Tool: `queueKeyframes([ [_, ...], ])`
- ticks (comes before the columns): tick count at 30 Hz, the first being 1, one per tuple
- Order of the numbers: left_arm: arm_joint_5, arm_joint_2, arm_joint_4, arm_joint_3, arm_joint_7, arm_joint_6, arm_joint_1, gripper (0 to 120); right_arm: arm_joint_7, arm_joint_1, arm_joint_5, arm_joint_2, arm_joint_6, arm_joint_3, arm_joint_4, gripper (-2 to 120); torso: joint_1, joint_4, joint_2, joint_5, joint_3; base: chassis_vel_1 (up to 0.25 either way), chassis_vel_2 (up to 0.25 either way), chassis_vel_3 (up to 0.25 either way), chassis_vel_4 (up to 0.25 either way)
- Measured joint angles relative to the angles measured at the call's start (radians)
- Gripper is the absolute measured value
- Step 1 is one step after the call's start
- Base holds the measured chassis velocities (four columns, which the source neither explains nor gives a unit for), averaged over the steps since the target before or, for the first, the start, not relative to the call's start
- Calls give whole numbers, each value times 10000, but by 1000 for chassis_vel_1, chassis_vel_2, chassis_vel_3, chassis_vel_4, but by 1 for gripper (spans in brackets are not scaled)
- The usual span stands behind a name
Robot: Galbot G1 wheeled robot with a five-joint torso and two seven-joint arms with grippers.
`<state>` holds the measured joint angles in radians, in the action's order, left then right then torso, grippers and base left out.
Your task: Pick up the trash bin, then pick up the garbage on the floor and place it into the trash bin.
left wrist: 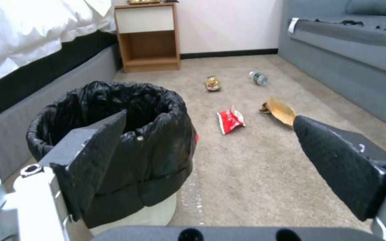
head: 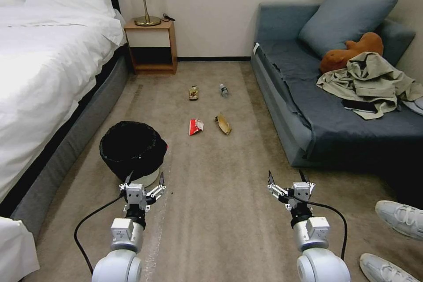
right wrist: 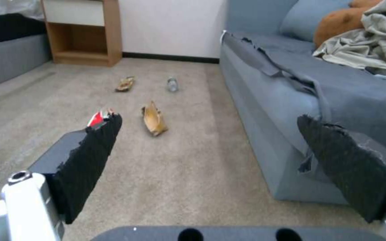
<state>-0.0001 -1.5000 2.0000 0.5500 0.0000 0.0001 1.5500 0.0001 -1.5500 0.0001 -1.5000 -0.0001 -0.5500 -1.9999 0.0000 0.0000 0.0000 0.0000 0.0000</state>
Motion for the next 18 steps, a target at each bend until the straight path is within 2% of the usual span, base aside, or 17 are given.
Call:
queueKeyframes([
  [11,-164,85,-13,35,-75,127,-131,100,0,29,80,28,-46,-5,19,100,0,3,0,-2,0,0,0,0,0],
  [14,-1174,706,-243,399,-783,1082,-1092,100,90,247,666,220,-420,-85,203,100,0,0,0,-1,0,0,0,0,0],
  [15,-1174,706,-243,399,-783,1082,-1092,100,90,247,666,220,-420,-85,203,100,0,0,0,-1,0,0,0,0,0],
  [16,-1571,949,-333,533,-1050,1457,-1464,100,169,396,1078,354,-684,-153,332,100,0,-1,0,-4,1,0,0,0,0],
  [17,-1571,949,-333,533,-1050,1457,-1464,100,169,396,1078,354,-684,-153,332,100,0,-1,0,-4,1,0,0,0,0],
  [18,-2080,1251,-445,707,-1387,1938,-1933,100,262,583,1589,525,-1011,-233,488,100,1,0,-1,1,0,0,0,0,0],
])
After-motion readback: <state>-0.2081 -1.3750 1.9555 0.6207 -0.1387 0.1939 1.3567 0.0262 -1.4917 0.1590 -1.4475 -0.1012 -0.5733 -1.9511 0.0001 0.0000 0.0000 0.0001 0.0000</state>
